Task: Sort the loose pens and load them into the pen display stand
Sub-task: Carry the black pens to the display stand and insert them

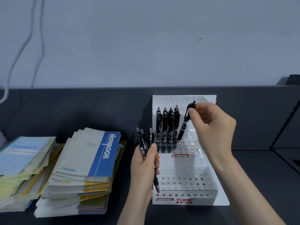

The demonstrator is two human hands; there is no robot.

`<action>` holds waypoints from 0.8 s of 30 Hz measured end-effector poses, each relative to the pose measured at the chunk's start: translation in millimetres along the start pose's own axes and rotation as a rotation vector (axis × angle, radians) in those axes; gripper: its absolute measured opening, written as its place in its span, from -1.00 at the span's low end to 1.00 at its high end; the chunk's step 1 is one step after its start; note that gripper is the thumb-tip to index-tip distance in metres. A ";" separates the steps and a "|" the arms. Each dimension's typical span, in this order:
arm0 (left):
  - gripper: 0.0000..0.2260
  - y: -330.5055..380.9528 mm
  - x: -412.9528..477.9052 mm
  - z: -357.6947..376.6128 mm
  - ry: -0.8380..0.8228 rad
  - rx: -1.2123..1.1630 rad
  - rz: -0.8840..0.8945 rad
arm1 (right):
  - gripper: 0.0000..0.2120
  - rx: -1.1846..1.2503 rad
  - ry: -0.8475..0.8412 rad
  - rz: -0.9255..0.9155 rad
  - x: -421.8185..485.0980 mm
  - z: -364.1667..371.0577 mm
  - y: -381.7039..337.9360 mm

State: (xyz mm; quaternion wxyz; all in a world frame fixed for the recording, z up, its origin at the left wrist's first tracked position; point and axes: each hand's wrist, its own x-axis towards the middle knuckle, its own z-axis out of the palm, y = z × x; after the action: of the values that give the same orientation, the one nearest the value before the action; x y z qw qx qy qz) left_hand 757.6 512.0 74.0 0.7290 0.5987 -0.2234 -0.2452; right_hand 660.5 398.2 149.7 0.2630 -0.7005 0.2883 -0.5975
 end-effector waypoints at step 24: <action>-0.90 0.9 -6.0 0.6 -0.058 0.040 -0.003 | -0.82 -0.108 -0.137 0.080 -25.5 24.5 27.9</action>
State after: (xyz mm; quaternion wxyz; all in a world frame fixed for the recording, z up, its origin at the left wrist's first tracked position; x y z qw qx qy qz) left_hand 752.6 515.4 74.8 0.7098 0.6062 -0.2484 -0.2587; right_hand 679.1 397.7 108.7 0.2675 -0.7410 0.3292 -0.5206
